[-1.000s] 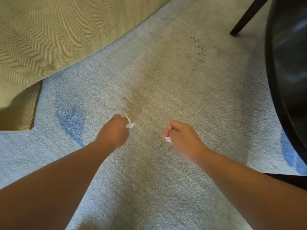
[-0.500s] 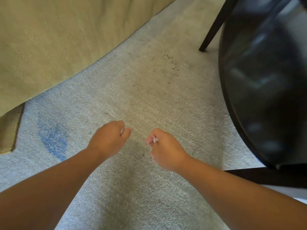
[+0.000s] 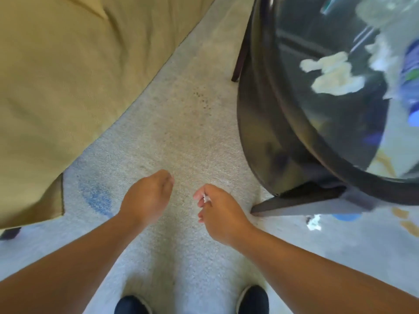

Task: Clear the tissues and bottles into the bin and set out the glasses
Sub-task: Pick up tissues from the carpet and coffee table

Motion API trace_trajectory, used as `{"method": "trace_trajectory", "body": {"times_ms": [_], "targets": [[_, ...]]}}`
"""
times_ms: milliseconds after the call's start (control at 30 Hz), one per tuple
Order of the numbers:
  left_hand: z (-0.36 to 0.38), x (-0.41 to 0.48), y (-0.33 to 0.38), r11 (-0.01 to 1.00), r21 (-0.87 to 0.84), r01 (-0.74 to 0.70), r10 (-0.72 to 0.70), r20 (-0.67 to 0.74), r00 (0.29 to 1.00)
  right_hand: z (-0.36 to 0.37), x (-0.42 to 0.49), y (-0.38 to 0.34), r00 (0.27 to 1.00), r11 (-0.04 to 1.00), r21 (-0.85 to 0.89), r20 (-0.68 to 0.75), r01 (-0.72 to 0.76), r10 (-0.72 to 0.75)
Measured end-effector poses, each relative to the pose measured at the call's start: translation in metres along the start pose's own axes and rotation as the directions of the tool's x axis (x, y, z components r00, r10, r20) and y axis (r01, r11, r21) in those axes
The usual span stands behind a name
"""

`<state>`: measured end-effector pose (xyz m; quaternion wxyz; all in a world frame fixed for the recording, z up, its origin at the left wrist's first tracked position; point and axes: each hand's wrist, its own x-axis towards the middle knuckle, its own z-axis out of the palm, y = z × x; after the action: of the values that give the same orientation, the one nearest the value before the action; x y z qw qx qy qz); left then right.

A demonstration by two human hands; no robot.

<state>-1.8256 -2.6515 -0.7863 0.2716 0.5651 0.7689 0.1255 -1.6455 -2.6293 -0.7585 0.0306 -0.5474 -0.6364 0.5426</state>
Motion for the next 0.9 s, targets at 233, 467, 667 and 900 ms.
{"method": "trace_trajectory", "body": {"times_ms": [233, 467, 667, 900], "targets": [[-0.069, -0.067, 0.094, 0.998, -0.061, 0.021, -0.012, 0.141, 0.990, -0.063, -0.107, -0.040, 0.998, 0.994, 0.089, -0.027, -0.060, 0.063], [-0.079, -0.111, 0.178, 0.997, -0.007, -0.082, 0.080, 0.329, 0.941, -0.130, -0.190, -0.033, 0.984, 0.974, 0.181, -0.088, -0.139, 0.157], [-0.048, -0.126, 0.240, 0.979, -0.050, -0.199, 0.199, 0.482, 0.853, -0.162, -0.229, 0.002, 0.946, 0.942, 0.241, -0.166, -0.234, 0.278], [-0.005, -0.131, 0.297, 0.948, -0.069, -0.312, 0.296, 0.552, 0.779, -0.181, -0.264, 0.066, 0.878, 0.868, 0.403, -0.248, -0.291, 0.410]]}}
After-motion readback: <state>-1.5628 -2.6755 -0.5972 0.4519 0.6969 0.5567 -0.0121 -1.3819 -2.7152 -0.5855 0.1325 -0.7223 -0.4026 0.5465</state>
